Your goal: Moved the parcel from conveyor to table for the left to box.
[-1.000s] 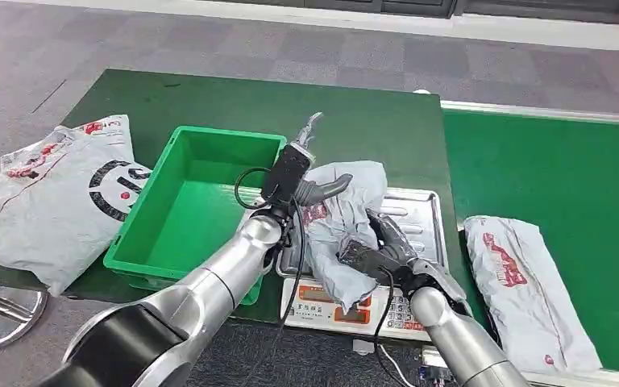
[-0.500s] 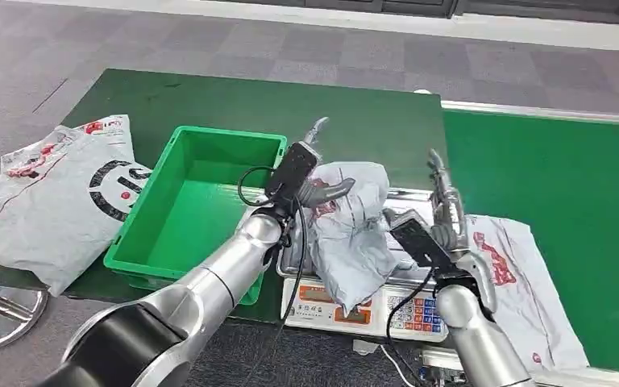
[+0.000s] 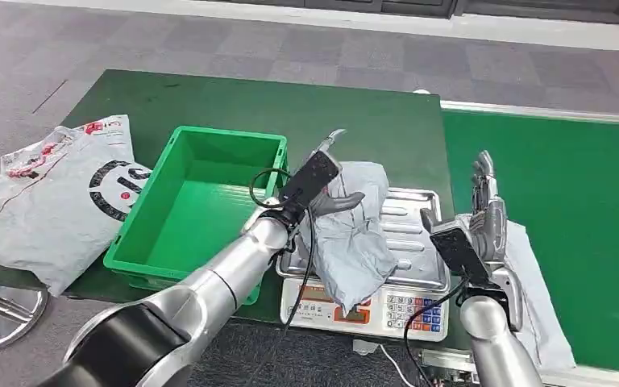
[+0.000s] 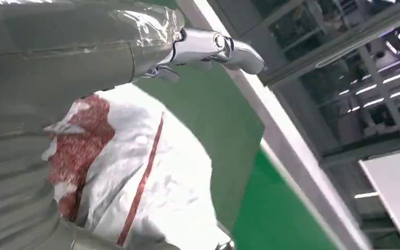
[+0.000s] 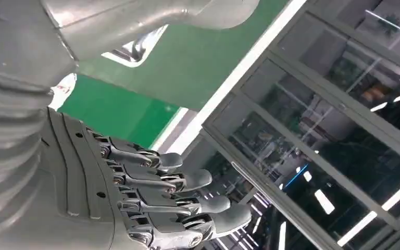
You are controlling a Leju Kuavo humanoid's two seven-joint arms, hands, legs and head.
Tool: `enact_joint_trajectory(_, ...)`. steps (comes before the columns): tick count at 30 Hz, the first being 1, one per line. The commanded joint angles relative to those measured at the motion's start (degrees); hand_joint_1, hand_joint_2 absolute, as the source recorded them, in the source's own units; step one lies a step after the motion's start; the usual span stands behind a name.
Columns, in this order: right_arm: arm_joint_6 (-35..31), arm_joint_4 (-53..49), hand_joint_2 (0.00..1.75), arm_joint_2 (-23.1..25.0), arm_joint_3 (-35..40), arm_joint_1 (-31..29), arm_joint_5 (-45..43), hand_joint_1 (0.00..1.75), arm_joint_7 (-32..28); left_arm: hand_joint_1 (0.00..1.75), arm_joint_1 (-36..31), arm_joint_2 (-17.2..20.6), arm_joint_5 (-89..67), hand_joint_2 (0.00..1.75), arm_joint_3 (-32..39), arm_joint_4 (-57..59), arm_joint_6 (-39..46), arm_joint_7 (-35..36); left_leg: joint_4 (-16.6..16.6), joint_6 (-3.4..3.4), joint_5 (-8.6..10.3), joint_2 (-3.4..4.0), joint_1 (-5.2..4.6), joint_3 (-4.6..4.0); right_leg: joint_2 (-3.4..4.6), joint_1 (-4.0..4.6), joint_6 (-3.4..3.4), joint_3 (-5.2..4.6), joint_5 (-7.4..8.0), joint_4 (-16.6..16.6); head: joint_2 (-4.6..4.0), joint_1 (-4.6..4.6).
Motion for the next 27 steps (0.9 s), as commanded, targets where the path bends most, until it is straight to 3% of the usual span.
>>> enact_joint_trajectory(1,-0.02,0.89,1.75,-0.41,-2.81,-0.82,-0.38,0.0,0.07,0.0,-2.86,0.81,-0.33,1.75,-4.09,4.03,-0.4,0.54,-0.01,0.0,-0.04,0.06,0.03,0.07,-0.03,0.05,-0.05,0.1,-0.02,-0.05,0.0,0.0)
enact_joint_trajectory(4,-0.46,0.64,1.75,-0.63,-3.27,-0.74,-0.98,0.0,0.39,0.0,-3.77,1.16,-5.28,1.75,-8.52,5.79,-0.82,6.08,-0.06,-0.01,-0.06,0.1,0.07,0.2,-0.05,0.1,-0.09,0.24,-0.03,-0.14,0.0,0.0)
enact_joint_trajectory(9,-0.12,1.99,1.75,-1.49,-6.86,-1.54,-3.94,0.0,0.48,0.0,-5.44,1.75,-24.8,1.75,-26.1,9.62,-5.45,20.79,-0.34,-0.03,-0.02,0.22,0.09,0.52,-0.07,0.15,-0.17,0.56,0.04,-0.44,0.0,0.0)
enact_joint_trajectory(15,3.84,4.73,1.75,-3.08,-8.99,-3.71,-7.12,0.0,-0.31,0.0,-6.15,2.54,-32.81,1.75,-33.56,9.91,-17.36,23.33,-0.12,0.01,-0.02,0.11,0.0,0.25,-0.03,0.04,-0.06,0.3,0.02,-0.18,0.0,0.0)
enact_joint_trajectory(16,4.14,5.44,1.75,-3.14,-8.87,-4.18,-7.11,0.0,-0.46,0.79,-6.37,2.78,-33.43,1.75,-34.05,10.01,-20.69,21.88,-0.14,0.02,-0.03,0.15,0.03,0.29,-0.01,0.07,-0.07,0.36,0.05,-0.24,0.0,0.0)
enact_joint_trajectory(17,4.35,5.94,1.75,-3.32,-8.7,-4.67,-7.15,0.0,-0.49,1.75,-6.6,2.91,-33.74,1.75,-34.25,10.0,-22.22,20.87,-0.11,0.01,-0.04,0.19,-0.02,0.25,0.08,0.01,-0.05,0.28,0.03,-0.14,0.0,0.0)
enact_joint_trajectory(27,4.67,6.2,1.75,-3.78,-8.64,-5.1,-7.69,0.0,-0.43,1.75,-6.95,2.72,-33.84,1.75,-34.15,10.09,-25.68,18.84,-0.3,0.0,-0.01,0.34,0.02,0.72,0.16,0.06,-0.08,0.68,0.14,-0.28,0.0,0.0)
